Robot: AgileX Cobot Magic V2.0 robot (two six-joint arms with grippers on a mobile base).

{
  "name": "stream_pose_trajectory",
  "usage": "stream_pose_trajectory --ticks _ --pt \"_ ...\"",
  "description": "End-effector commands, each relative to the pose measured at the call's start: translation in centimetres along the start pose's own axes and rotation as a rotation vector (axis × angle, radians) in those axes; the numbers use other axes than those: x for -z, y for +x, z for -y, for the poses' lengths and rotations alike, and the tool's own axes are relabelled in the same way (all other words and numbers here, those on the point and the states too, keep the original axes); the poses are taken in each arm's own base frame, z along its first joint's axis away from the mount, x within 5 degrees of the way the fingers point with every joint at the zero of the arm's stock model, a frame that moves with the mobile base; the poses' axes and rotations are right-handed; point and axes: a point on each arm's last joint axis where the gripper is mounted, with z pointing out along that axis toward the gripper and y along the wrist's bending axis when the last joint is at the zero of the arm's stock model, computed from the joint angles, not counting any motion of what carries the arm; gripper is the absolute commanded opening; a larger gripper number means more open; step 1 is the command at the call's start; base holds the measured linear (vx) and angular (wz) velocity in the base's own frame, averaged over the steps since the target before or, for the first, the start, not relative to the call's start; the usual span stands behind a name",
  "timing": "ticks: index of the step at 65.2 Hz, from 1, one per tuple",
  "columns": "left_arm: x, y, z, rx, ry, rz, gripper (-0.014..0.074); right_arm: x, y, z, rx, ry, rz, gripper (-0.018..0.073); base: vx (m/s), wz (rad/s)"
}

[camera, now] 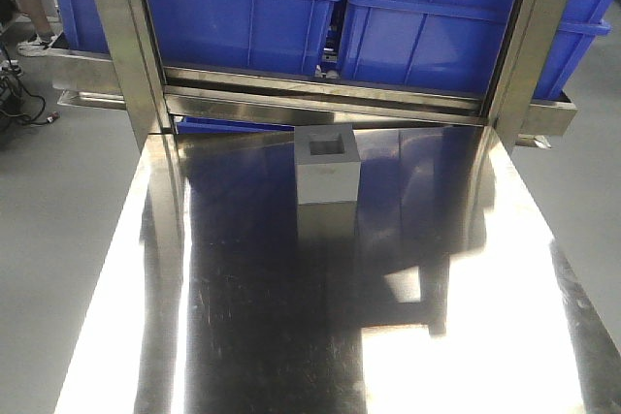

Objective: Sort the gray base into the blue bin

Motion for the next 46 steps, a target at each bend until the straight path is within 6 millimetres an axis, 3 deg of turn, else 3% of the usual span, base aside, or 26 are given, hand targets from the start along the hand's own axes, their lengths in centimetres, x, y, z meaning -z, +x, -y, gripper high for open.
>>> stream_pose_trajectory --ticks 1,15,25,46 --pt "0.3 -1.8 0.1 0.011 0.007 0.104 0.0678 0.0 -0.7 0.0 0.014 0.001 0.074 -0.0005 0.00 0.00" --pt "0.0 -2.3 0.1 0.000 0.008 0.145 0.0603 0.0 -0.7 0.0 0.014 0.001 0.074 -0.0005 0.00 0.00" --pt "-1.7 -3.9 0.1 -0.028 0.010 0.127 0.0603 0.0 -0.7 0.0 0.014 0.001 0.074 -0.0005 0.00 0.00" --pt "-10.1 -9.1 1.0 -0.091 0.043 0.041 0.0600 0.0 -0.7 0.0 0.014 0.001 0.074 -0.0005 0.00 0.00"
